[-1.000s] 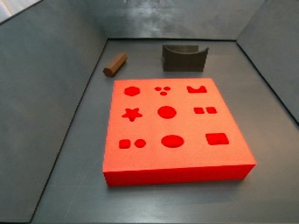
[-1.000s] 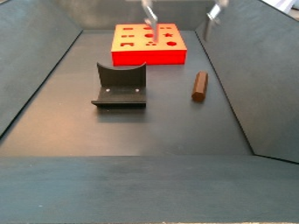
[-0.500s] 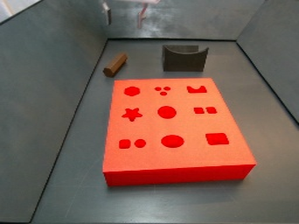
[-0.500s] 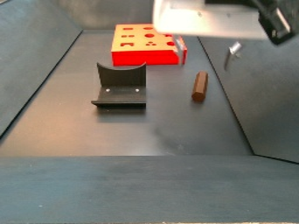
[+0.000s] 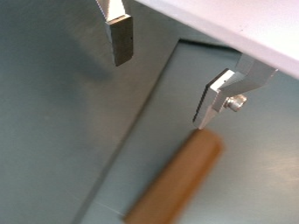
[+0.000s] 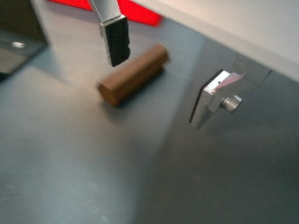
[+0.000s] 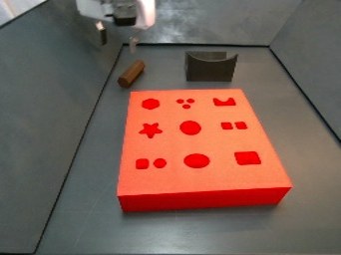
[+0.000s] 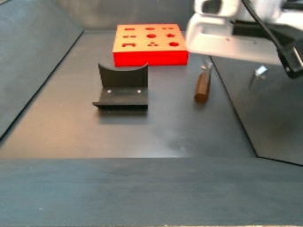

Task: Pick up the hexagon object. Move up. Place the hexagon object on the fixture. Regrasp the hexagon object. Move to above the board. Insert the hexagon object.
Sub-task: Pick up the hexagon object.

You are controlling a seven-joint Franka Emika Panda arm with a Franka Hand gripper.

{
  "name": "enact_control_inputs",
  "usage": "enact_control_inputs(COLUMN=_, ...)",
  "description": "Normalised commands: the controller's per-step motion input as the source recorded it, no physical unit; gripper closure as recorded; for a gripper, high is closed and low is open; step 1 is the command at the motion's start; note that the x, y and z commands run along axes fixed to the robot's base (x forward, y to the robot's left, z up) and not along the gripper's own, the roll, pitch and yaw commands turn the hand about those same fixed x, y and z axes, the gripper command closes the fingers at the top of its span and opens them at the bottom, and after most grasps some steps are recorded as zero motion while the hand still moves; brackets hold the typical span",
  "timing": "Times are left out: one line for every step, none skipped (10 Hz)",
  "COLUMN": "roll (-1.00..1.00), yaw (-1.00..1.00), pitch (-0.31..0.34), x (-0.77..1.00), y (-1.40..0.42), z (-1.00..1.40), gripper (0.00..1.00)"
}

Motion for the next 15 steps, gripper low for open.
enact_control_inputs(roll=-0.11, yaw=-0.14, pitch=0.0, x=0.31, y=-0.02, z=-0.85, gripper=0.0)
enact_control_inputs(roll=-0.15, yaw=-0.1, pitch=0.017, x=0.72, y=-0.08, z=-0.64, gripper=0.0)
enact_control_inputs(roll=-0.2, yaw=-0.17, pitch=0.0, x=0.78, y=-0.03, z=-0.37, gripper=0.0)
enact_control_inputs(roll=-0.22, yaw=-0.13, pitch=-0.034, x=0.8, y=0.0, z=-0.39, gripper=0.0)
enact_control_inputs(roll=-0.18, yaw=-0.07, pitch=-0.057, x=0.61, y=0.0, z=-0.72, gripper=0.0)
enact_control_inputs(roll=0.0, yaw=0.0, pitch=-0.014, x=0.37, y=-0.17, z=-1.0, gripper=0.0)
enact_control_inputs(roll=0.0, yaw=0.17, pitch=0.0, x=0.26, y=-0.34, z=-1.0, gripper=0.0)
enact_control_inputs(roll=0.11, yaw=0.56, pitch=0.076, x=-0.06, y=-0.55, z=-0.99, gripper=0.0)
enact_control_inputs(roll=0.14, yaw=0.71, pitch=0.106, x=-0.13, y=-0.44, z=-0.91, gripper=0.0)
enact_control_inputs(roll=0.0, yaw=0.65, pitch=-0.079, x=-0.35, y=-0.22, z=-0.55, gripper=0.0)
enact_control_inputs(roll=0.0, yaw=0.0, pitch=0.054, x=0.03, y=0.0, z=0.0, gripper=0.0)
enact_control_inputs(roll=0.0, yaw=0.0, pitch=0.0, x=0.0, y=0.0, z=0.0, gripper=0.0)
enact_control_inputs(roll=0.0, yaw=0.0, pitch=0.0, x=0.0, y=0.0, z=0.0, gripper=0.0)
enact_control_inputs(roll=0.0, yaw=0.0, pitch=0.0, x=0.0, y=0.0, z=0.0, gripper=1.0)
enact_control_inputs(roll=0.0, yaw=0.0, pitch=0.0, x=0.0, y=0.0, z=0.0, gripper=1.0)
